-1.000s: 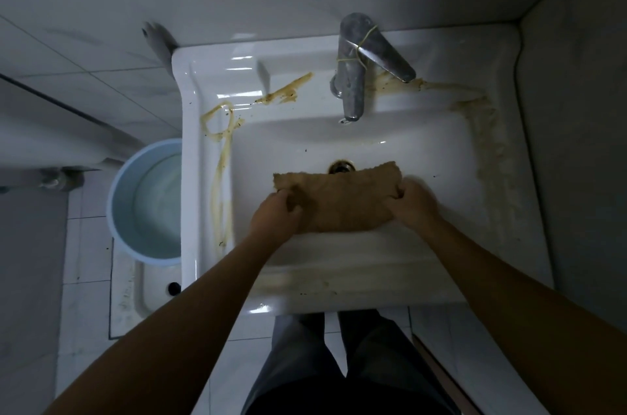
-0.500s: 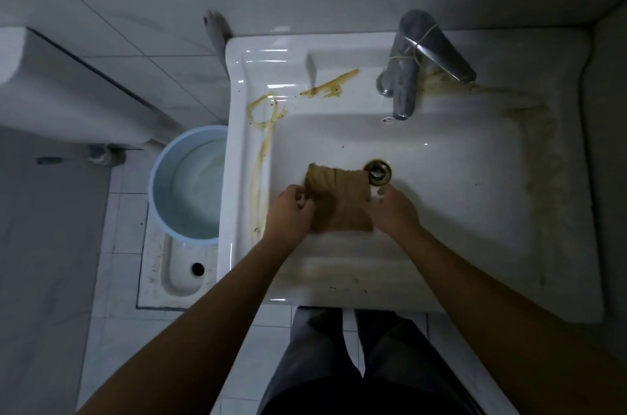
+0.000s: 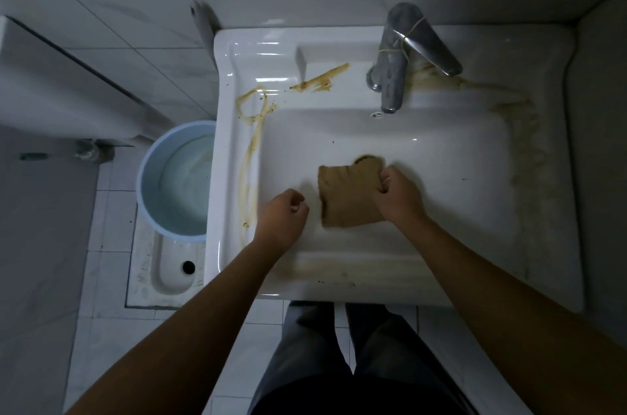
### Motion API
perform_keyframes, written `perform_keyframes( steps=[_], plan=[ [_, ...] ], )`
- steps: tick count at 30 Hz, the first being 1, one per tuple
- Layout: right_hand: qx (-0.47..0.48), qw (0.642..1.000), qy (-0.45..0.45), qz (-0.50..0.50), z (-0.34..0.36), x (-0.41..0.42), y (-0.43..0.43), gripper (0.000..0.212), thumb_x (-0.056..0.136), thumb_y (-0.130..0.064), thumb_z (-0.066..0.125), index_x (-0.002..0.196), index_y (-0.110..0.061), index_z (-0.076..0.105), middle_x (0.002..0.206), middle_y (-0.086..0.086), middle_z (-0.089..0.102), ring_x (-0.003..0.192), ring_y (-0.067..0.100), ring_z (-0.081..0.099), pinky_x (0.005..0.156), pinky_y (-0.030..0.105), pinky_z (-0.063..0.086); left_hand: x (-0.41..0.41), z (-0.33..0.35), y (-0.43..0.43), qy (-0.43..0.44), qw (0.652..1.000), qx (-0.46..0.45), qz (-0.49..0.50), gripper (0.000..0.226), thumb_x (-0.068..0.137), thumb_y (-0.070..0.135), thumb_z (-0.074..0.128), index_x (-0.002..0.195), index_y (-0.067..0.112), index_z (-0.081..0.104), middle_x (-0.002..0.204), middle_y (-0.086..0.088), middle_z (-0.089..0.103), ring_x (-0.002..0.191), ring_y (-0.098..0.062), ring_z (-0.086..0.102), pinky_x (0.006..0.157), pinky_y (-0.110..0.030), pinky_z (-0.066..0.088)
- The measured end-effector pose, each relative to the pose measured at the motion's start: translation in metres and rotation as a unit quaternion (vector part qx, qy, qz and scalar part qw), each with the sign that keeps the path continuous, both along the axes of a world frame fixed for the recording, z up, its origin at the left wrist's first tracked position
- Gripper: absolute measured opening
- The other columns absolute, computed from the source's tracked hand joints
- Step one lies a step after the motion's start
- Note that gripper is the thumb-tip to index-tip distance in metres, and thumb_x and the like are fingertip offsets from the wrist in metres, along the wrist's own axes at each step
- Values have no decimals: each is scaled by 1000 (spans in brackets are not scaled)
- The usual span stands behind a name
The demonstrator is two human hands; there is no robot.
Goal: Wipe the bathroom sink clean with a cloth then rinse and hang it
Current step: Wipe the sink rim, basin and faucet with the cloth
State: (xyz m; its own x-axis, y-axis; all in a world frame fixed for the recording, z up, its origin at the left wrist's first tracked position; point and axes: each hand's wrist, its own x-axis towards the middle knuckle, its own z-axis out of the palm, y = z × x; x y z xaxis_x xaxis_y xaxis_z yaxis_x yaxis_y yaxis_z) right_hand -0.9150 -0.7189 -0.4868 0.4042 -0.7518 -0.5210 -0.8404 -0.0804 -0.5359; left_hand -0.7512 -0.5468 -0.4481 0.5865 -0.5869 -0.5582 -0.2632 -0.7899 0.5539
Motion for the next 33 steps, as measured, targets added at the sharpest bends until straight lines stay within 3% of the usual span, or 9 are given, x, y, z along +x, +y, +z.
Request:
perform_keyframes(
  steps=[3,7,9,13,16,20,25,28,33],
  plan=[
    [-55,998,21,4,13,-38,-25,13,87,-12,64,89,-20,54,71,-7,53,65,17,50,52,26,30,-1,-2,0,-14,1000,14,-14,22,99,25,57,114,13,69,109,-5,73,100,-23,67,83,-27,47],
    [-103,994,40,18,19,-63,-39,20,85,-12,65,77,-22,50,66,-6,50,62,15,47,56,29,31,-4,-4,1,-20,999,17,-22,23,99,25,57,115,15,69,110,-5,73,100,-23,67,84,-29,49],
    [-63,997,-3,33,21,-53,-33,9,86,-16,68,85,-18,59,73,-2,59,68,16,54,58,28,38,-6,-2,2,-23,999,15,-18,22,98,23,57,114,14,69,109,-4,73,98,-21,67,82,-27,45],
    [7,997,-39,68,21,-27,-10,24,85,-27,72,109,-23,67,93,-9,66,87,13,63,79,28,51,-4,2,6,-12,1000,5,-10,21,97,20,57,113,13,69,107,-5,73,97,-23,68,80,-27,46],
    [-45,999,14,18,9,-26,-8,25,88,-28,67,110,-18,63,101,-3,66,92,20,64,73,29,47,-3,8,12,-15,1000,-11,-10,21,98,21,57,114,15,68,106,-2,73,94,-20,68,75,-25,46],
    [-68,989,130,18,-11,-32,-7,51,84,-38,72,119,-7,54,115,14,62,102,32,61,79,38,51,-3,22,23,-32,999,-43,-7,20,99,23,55,114,18,67,100,6,70,86,-12,65,72,-20,49],
    [12,997,69,11,-11,-12,11,46,85,-28,73,119,-5,52,103,7,58,101,30,61,76,34,43,5,40,41,-49,995,-90,7,17,100,24,55,112,22,68,101,8,71,88,-7,66,78,-28,53],
    [79,996,4,43,-4,-3,19,33,81,-29,67,109,-16,56,96,0,63,95,28,65,76,39,51,19,54,54,-96,990,-105,5,18,100,23,56,112,21,69,101,6,73,86,-11,67,79,-29,54],
    [51,994,-85,43,38,23,25,29,81,-22,69,109,-21,62,86,-10,60,87,20,62,81,40,52,56,74,72,-218,968,-120,-5,23,98,20,58,119,14,67,111,-3,70,93,-19,64,79,-36,54]
  ],
)
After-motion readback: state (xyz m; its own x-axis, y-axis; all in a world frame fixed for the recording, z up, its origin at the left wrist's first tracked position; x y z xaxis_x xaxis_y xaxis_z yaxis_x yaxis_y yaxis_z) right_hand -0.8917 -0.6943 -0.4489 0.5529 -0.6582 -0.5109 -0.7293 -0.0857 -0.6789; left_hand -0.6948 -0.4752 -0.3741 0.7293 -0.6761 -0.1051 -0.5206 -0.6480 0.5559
